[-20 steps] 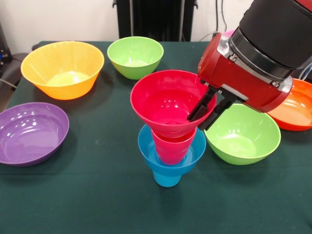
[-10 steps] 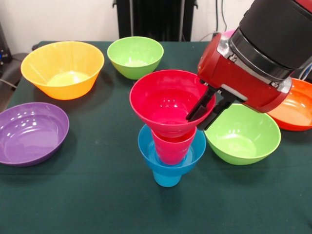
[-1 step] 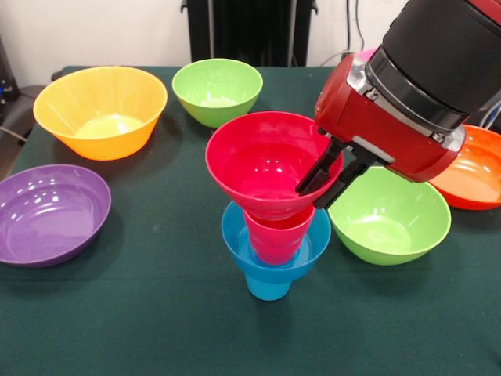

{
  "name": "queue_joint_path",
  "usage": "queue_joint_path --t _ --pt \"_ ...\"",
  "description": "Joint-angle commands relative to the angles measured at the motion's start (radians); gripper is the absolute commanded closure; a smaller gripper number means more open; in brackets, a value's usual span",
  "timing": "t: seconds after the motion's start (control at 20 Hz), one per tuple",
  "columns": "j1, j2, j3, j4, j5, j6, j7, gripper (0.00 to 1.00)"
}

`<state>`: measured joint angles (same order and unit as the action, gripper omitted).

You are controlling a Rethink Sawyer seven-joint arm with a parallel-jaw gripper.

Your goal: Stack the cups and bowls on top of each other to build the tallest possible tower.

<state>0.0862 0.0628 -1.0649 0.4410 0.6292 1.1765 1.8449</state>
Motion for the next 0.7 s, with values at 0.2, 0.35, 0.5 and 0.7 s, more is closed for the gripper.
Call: queue_joint_path --t 0.2,0.35,0.5,0.7 --pt "0.049 0.031 0.058 0.089 -0.083 0.041 0.159 1.00" --pt "0.042 0.041 0.045 0.067 -0.075 0.054 0.171 1.00" --pt "0.024 0.056 0.030 0.029 -0.061 0.067 0.180 1.00" --pt "0.012 0.065 0.023 0.012 -0.050 0.068 0.181 1.00"
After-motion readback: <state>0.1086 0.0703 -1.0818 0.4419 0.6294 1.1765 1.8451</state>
